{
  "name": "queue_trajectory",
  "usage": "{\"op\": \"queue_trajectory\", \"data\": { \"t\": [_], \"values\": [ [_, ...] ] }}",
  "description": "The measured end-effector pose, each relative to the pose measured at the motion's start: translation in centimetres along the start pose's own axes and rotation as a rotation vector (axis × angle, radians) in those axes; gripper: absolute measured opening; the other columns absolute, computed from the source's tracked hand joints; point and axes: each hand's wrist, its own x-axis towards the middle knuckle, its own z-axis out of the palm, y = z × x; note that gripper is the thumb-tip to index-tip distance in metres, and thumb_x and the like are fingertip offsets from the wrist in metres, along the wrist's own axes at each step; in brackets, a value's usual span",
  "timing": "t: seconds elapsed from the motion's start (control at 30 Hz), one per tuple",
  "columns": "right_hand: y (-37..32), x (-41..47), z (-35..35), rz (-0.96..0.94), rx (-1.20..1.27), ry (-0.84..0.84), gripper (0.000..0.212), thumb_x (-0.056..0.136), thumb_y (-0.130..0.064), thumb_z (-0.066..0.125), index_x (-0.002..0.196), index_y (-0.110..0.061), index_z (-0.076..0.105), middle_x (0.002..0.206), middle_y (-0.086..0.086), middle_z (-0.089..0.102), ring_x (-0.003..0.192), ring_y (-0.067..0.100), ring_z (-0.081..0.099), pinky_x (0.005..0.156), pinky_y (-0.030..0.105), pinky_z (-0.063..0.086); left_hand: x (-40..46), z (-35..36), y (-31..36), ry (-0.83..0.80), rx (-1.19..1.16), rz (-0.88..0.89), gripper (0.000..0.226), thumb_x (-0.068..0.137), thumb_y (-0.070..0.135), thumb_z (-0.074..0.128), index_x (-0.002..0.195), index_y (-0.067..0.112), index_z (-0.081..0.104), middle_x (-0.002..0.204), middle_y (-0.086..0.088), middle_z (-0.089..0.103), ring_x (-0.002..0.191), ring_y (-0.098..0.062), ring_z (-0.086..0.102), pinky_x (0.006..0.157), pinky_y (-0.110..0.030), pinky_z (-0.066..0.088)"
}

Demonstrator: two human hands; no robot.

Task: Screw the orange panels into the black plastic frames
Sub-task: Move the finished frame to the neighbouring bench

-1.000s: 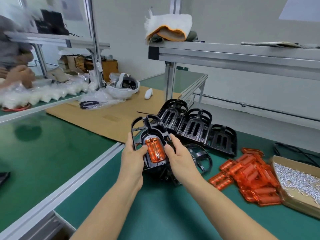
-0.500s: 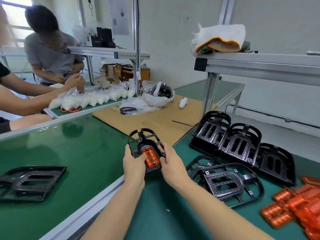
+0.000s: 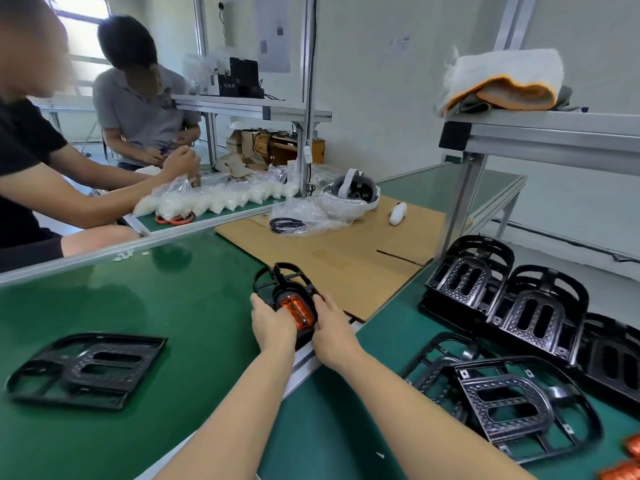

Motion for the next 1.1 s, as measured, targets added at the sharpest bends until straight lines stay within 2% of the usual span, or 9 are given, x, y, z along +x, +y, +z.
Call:
{"op": "queue_trajectory", "data": {
  "t": [0.13, 0.23, 0.4, 0.6, 0.7, 1.0, 1.1],
  "values": [
    [0.1, 1.0, 0.4, -0.019, -0.116, -0.027, 0.058, 0.094, 0.001, 0.043, 0.148, -0.007, 0.024, 0.157, 0.01, 0.019, 0.139, 0.028, 0.025, 0.111, 0.034, 0.028, 0.8, 0.8, -0.6, 0.043, 0.139, 0.086, 0.065, 0.096, 0.0, 0.037, 0.152, 0.011, 0.005, 0.16, -0.004, 0.011, 0.144, -0.028, 0.018, 0.117, -0.043, 0.018],
    [0.3, 1.3, 0.7, -0.04, -0.201, -0.085, 0.057, 0.097, -0.004, 0.041, 0.15, -0.006, 0.02, 0.161, 0.014, 0.007, 0.146, 0.028, 0.013, 0.117, 0.035, 0.016, 0.9, 1.2, -1.1, 0.092, 0.263, 0.131, 0.064, 0.094, -0.004, 0.034, 0.151, 0.002, 0.003, 0.16, -0.011, 0.005, 0.146, -0.027, 0.012, 0.118, -0.038, 0.005],
    [1.3, 1.4, 1.3, -0.066, -0.338, -0.092, 0.06, 0.099, -0.008, 0.04, 0.153, -0.009, 0.014, 0.163, 0.011, 0.0, 0.149, 0.023, 0.001, 0.12, 0.039, 0.003, 1.1, 1.9, -1.4, 0.134, 0.432, 0.135, 0.067, 0.093, -0.003, 0.038, 0.15, 0.001, 0.003, 0.159, -0.012, 0.002, 0.146, -0.023, 0.008, 0.117, -0.041, -0.002],
    [1.3, 1.1, 1.0, -0.081, -0.431, -0.093, 0.065, 0.1, -0.018, 0.042, 0.155, -0.014, 0.007, 0.163, 0.009, -0.001, 0.15, 0.024, -0.003, 0.119, 0.042, -0.003, 1.2, 2.4, -1.3, 0.126, 0.59, 0.088, 0.063, 0.096, 0.009, 0.044, 0.149, 0.001, 0.012, 0.16, -0.009, 0.001, 0.146, -0.022, 0.006, 0.116, -0.043, -0.004],
    [1.1, 0.4, 0.6, -0.075, -0.439, -0.092, 0.066, 0.1, -0.019, 0.041, 0.155, -0.013, 0.005, 0.163, 0.008, -0.001, 0.15, 0.023, -0.004, 0.119, 0.043, -0.004, 1.3, 2.5, -0.9, 0.119, 0.613, 0.053, 0.064, 0.097, 0.013, 0.046, 0.149, 0.0, 0.012, 0.16, -0.009, 0.0, 0.146, -0.022, 0.006, 0.116, -0.044, -0.003],
    [1.1, -3.4, -2.2, -0.057, -0.455, -0.017, 0.062, 0.102, -0.014, 0.036, 0.155, -0.013, 0.004, 0.163, 0.004, -0.002, 0.15, 0.02, -0.005, 0.12, 0.044, -0.006, 1.4, 2.1, 0.1, 0.031, 0.621, 0.01, 0.06, 0.098, 0.01, 0.036, 0.151, 0.004, 0.008, 0.16, -0.006, -0.008, 0.146, -0.021, 0.0, 0.115, -0.046, -0.007],
    [1.8, -5.9, -3.7, -0.07, -0.479, 0.039, 0.062, 0.102, -0.014, 0.036, 0.154, -0.014, 0.002, 0.163, 0.003, -0.002, 0.149, 0.019, -0.006, 0.119, 0.044, -0.008, 0.3, 1.9, 0.5, 0.031, 0.596, 0.121, 0.057, 0.099, 0.014, 0.037, 0.151, 0.013, 0.014, 0.16, -0.004, -0.006, 0.146, -0.022, -0.001, 0.114, -0.053, -0.006]
  ]
}}
